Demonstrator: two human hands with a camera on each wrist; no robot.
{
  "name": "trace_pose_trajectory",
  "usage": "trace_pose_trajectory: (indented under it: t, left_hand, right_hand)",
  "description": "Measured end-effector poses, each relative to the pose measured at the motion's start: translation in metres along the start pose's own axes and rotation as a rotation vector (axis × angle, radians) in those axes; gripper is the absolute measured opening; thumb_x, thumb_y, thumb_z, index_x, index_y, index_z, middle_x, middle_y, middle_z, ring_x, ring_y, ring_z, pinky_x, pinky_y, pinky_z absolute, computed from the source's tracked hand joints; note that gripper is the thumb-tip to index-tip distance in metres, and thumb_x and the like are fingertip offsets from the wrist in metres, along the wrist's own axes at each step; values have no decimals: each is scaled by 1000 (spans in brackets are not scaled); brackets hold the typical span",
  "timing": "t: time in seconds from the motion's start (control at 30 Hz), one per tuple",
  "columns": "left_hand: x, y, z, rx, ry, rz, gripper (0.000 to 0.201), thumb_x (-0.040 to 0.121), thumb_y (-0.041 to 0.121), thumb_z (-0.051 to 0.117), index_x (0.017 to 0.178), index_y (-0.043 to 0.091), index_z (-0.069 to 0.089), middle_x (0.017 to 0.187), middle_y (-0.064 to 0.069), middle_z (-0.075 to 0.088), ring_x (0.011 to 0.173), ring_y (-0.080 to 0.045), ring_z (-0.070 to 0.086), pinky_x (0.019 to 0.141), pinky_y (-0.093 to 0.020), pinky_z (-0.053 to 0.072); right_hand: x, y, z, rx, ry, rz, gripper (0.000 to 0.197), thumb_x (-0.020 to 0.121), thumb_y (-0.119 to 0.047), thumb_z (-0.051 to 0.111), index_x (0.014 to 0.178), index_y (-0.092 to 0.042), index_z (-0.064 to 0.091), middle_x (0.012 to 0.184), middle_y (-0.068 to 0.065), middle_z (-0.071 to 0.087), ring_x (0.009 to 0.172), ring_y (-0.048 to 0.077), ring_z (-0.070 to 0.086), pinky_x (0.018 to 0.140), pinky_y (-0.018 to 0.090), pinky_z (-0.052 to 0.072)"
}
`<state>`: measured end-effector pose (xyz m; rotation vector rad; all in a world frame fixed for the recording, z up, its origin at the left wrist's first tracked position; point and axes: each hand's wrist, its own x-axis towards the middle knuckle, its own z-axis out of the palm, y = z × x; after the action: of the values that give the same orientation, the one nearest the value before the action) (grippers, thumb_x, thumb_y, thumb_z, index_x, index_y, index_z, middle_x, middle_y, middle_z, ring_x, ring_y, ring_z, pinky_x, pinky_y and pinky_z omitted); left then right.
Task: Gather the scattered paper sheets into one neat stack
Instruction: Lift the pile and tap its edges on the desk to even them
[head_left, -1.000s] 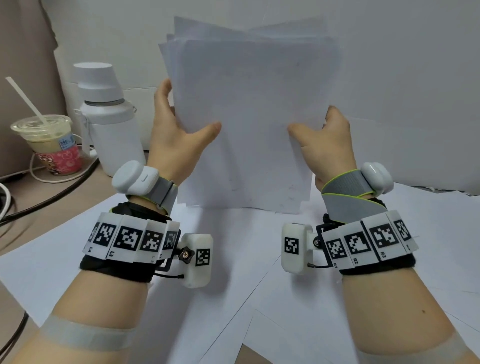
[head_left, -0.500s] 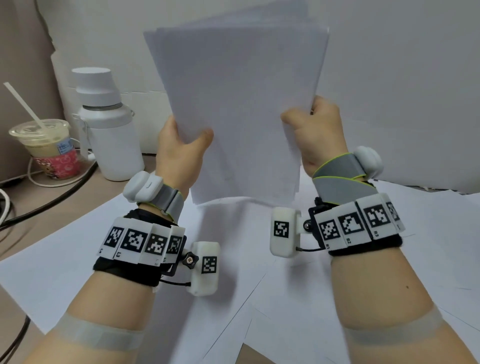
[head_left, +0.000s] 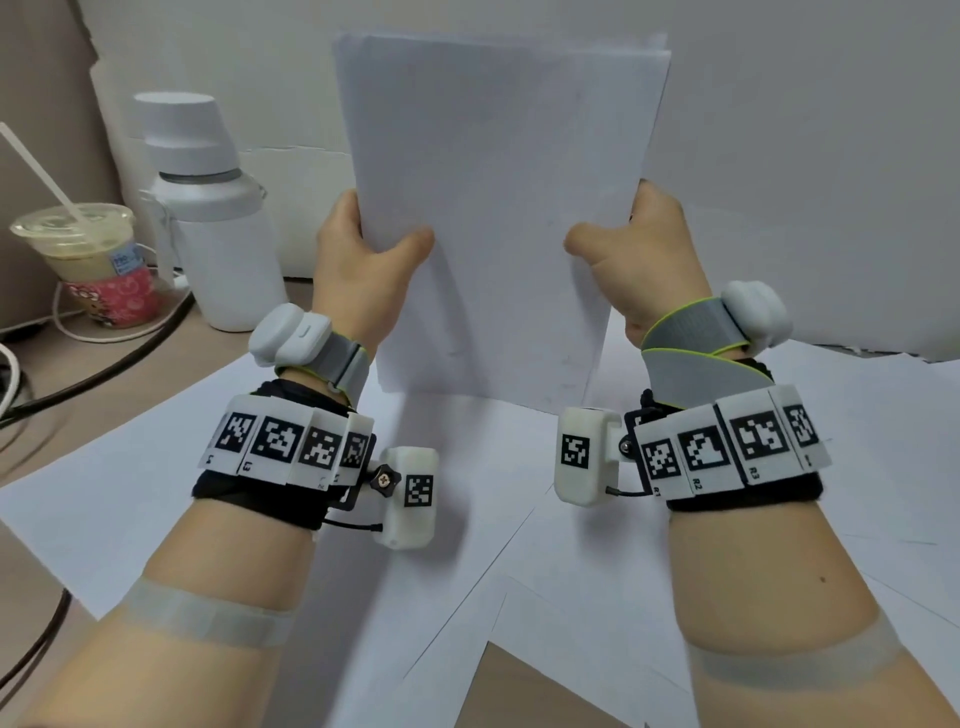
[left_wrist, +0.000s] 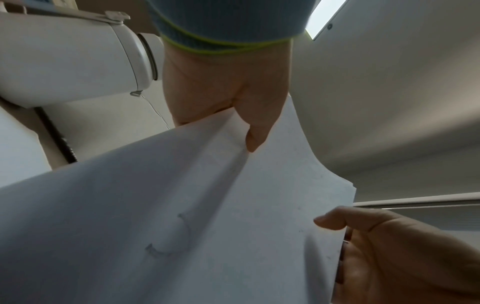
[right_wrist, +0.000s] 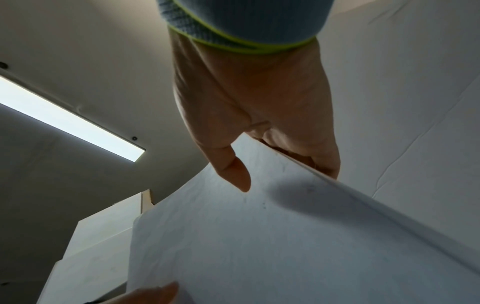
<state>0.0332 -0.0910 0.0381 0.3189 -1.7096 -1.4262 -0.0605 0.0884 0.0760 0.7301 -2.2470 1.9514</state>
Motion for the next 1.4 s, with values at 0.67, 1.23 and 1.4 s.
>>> trace_pose_trajectory:
  t: [0.67,1.23,1.4]
  left_hand:
    - [3,-13,-1,-54,-2,-39,16,78,17,71,86,31,73,94,3,76,90,-20,70,91,-52,56]
    - [4,-24,-2,-604,195,-371,23,91,-8,60,104,10,62,107,-11,69,100,-31,67,72,-34,59]
    - [11,-24,-30,-395,355,-255,48,72,-5,70,118,8,64,104,-4,70,87,-24,67,64,-35,58]
  right_hand:
    - [1,20,12,89,94,159,42,67,-8,59,109,-8,61,103,10,71,88,26,69,80,46,58]
    - [2,46,22,487,69,341,18,82,6,64,82,-12,62,83,10,65,75,26,61,79,45,57]
    - [11,48,6,240,304,155,13,66,-6,62,65,-16,55,65,3,52,65,19,43,61,33,41]
